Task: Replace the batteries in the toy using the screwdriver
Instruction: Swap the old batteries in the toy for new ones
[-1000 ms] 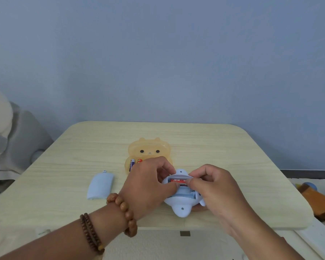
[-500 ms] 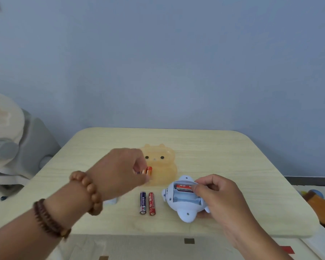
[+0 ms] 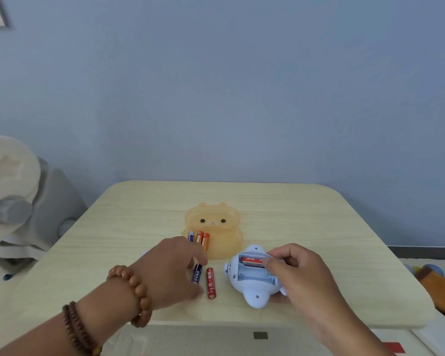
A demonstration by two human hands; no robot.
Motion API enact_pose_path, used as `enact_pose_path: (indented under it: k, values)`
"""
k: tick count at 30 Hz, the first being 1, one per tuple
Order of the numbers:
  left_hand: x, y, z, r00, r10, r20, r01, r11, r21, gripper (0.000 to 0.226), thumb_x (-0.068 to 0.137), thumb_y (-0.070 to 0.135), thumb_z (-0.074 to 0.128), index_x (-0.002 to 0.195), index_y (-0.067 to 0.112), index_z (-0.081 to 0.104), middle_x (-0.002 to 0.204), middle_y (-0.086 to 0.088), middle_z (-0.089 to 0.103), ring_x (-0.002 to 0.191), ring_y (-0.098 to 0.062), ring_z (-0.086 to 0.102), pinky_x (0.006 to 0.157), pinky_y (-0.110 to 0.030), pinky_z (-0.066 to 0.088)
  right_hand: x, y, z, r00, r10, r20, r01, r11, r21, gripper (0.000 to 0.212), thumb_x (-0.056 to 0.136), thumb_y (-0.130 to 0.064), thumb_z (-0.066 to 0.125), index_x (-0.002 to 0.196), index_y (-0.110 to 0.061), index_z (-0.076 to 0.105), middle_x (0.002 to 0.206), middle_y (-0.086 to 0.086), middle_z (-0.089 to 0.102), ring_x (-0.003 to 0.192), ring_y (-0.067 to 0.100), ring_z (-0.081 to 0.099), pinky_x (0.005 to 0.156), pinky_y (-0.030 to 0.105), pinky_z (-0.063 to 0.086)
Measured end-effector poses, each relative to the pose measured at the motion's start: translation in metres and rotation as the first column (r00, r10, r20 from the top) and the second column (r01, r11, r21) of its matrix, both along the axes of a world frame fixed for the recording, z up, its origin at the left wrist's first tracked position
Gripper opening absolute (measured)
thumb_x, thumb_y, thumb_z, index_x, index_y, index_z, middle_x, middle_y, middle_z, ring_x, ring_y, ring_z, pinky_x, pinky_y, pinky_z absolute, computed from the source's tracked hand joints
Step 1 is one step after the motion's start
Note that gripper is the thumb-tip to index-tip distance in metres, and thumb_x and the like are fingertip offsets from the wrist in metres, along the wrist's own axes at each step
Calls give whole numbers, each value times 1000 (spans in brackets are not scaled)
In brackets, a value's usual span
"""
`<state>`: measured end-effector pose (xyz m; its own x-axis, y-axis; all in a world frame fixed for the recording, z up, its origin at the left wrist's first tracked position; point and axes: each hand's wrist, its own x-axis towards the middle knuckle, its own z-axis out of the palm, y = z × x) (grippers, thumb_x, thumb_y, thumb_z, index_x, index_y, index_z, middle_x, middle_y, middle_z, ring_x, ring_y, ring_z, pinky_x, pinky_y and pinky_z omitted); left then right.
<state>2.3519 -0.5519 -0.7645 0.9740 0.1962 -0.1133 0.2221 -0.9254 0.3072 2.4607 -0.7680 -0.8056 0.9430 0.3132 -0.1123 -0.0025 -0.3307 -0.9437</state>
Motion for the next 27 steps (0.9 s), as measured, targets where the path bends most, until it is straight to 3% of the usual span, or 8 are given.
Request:
enact_pose_path:
  k: [4, 9, 11, 13, 16, 22, 25, 27]
  values:
    - [4, -1, -4, 999, 44, 3, -44, 999, 24, 33, 80, 18, 65, 103, 40, 60, 93, 18, 56, 85, -4, 59, 80, -25, 55, 1, -1, -2, 1000, 5, -5, -4, 1000, 26, 5, 85, -21, 72, 81, -23, 75, 89, 5, 75, 80, 21, 72, 55, 32, 61]
    - [6, 0, -10, 995, 69, 68, -72, 996, 47, 18, 84, 23, 64, 95, 37, 62, 87, 16, 52, 85, -5, 58, 76, -18, 49, 0, -1, -2, 1000, 14, 3, -14, 999, 31, 5, 86, -22, 72, 82, -23, 75, 88, 3, 75, 79, 19, 70, 61, 36, 63]
    - [6, 1, -11, 995, 70, 71, -74, 996, 50, 17, 85, 22, 64, 89, 39, 61, 84, 15, 52, 84, -6, 58, 72, -14, 44, 1, -1, -3, 1000, 13, 5, -13, 999, 32, 4, 85, -24, 72, 82, -23, 75, 86, 1, 75, 82, 20, 72, 71, 46, 64]
    - [6, 2, -8, 993, 89, 80, -91, 996, 24, 21, 82, 21, 65, 91, 39, 60, 85, 13, 57, 83, -7, 62, 70, -15, 45, 0, -1, -3, 1000, 10, 23, -10, 1000, 23, 5, 83, -28, 73, 80, -25, 75, 83, -4, 76, 83, 19, 71, 81, 51, 62]
    - [8, 5, 7, 976, 102, 191, -108, 994, 22, 22, 82, 21, 64, 95, 38, 60, 89, 14, 65, 79, -7, 63, 70, -20, 49, -1, -1, -2, 1000, 2, 22, -2, 1000, 31, 10, 86, -32, 72, 79, -25, 75, 81, -5, 76, 81, 19, 72, 82, 53, 61]
    - [22, -19, 19, 884, -199, 423, 263, 960, -98, 23, 89, 15, 70, 105, 32, 70, 92, 20, 71, 84, 1, 64, 73, -14, 50, -3, 0, -5, 1000, -10, 14, 9, 996, 85, 17, 90, -39, 69, 82, -25, 75, 84, -5, 78, 81, 17, 75, 75, 48, 65]
    - [26, -26, 17, 846, -282, 452, 354, 932, -81, 25, 87, 16, 74, 104, 34, 73, 95, 20, 73, 88, 5, 64, 79, -12, 50, -4, -1, -4, 999, 2, 40, -4, 998, 63, 19, 94, -40, 66, 84, -26, 75, 83, -6, 78, 73, 8, 73, 65, 32, 64]
    - [28, -30, 15, 842, -315, 439, 383, 921, -73, 23, 85, 17, 76, 102, 32, 75, 94, 18, 73, 87, 4, 64, 79, -13, 50, -5, -2, -4, 999, 10, 34, -12, 996, 83, 20, 95, -40, 65, 85, -25, 75, 83, -4, 78, 74, 10, 74, 64, 32, 64]
